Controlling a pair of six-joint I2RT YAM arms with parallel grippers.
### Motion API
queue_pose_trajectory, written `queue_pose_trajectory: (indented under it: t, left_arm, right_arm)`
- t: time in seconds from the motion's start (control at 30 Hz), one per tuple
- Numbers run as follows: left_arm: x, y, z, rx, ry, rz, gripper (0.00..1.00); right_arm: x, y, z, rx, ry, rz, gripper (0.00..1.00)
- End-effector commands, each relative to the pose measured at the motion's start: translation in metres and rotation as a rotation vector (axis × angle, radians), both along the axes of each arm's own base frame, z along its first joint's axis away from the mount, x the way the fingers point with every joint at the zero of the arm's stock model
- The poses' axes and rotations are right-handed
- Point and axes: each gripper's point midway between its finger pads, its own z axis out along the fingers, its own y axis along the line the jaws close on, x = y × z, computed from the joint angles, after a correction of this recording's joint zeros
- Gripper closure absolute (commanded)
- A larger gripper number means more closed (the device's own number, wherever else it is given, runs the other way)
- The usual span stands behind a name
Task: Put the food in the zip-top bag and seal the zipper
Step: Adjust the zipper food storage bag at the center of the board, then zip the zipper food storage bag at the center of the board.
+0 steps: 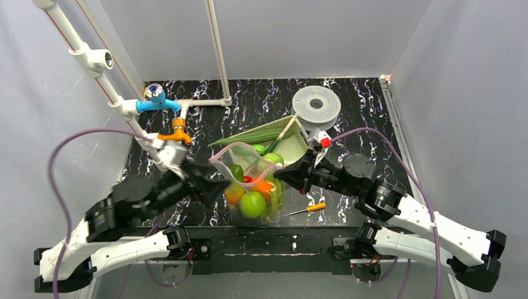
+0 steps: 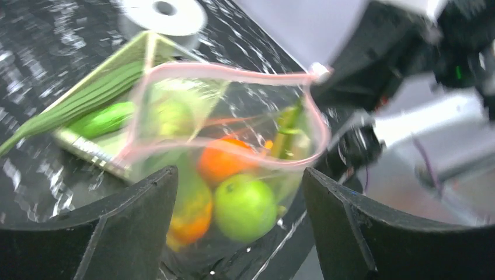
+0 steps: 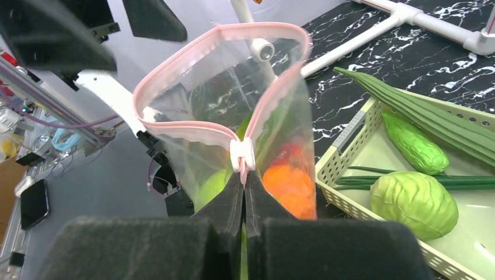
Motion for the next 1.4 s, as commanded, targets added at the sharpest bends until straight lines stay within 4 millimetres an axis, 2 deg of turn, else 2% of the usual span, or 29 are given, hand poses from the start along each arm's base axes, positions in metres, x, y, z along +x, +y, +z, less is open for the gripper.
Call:
queue_pose_trajectory:
  t: [0.0,0.13,0.27,0.33,0.47,0.53,0.6,0.73,0.87,1.0,1.13,1.27,1.37]
  left_arm:
    - [0.034,0.081,-0.024,-0.167,0.207,0.517,0.24]
    - [0.03,0.097,-0.023,-0.307,0.264,0.558,0.24]
    - [0.024,0.088,-0.014,-0.293,0.232,0.478,0.24]
    - [0.012,0.067,0.004,-0.264,0.15,0.313,0.24]
    - [-0.015,0.017,0.06,-0.236,-0.052,-0.026,0.24]
    - [-0.023,-0.008,0.075,-0.157,-0.121,-0.152,0.25]
    - [-0.033,-0.032,0.082,-0.064,-0.175,-0.293,0.26]
    - [-0.039,-0.072,0.077,0.073,-0.263,-0.487,0.23]
    - [-0.034,-0.102,0.049,0.173,-0.282,-0.579,0.15]
    - [-0.029,-0.117,0.034,0.216,-0.267,-0.612,0.15]
    - [-0.024,-0.122,0.027,0.225,-0.233,-0.627,0.21]
    - [-0.021,-0.123,0.025,0.188,-0.166,-0.667,0.39]
    - [-0.023,-0.123,0.023,0.17,-0.131,-0.693,0.45]
  right_arm:
    - [0.01,-0.001,0.013,0.067,-0.029,-0.049,0.99]
    - [0.012,0.003,0.007,0.051,-0.018,-0.045,0.99]
    - [0.011,0.002,0.004,0.049,-0.014,-0.045,0.99]
    - [0.008,0.002,0.005,0.044,-0.02,-0.025,0.99]
    - [0.0,0.003,0.007,0.036,-0.04,0.022,0.99]
    - [-0.002,0.005,0.009,0.032,-0.045,0.038,0.99]
    - [-0.004,0.006,0.01,0.031,-0.046,0.056,0.99]
    - [-0.017,0.006,0.013,0.043,-0.059,0.122,0.99]
    - [-0.027,0.004,0.012,0.053,-0.085,0.171,0.99]
    - [-0.031,0.001,0.01,0.043,-0.096,0.191,0.99]
    - [-0.034,-0.001,0.009,0.041,-0.104,0.2,0.99]
    - [-0.034,-0.003,0.008,0.032,-0.105,0.199,0.99]
    - [-0.034,-0.005,0.009,0.035,-0.109,0.19,0.99]
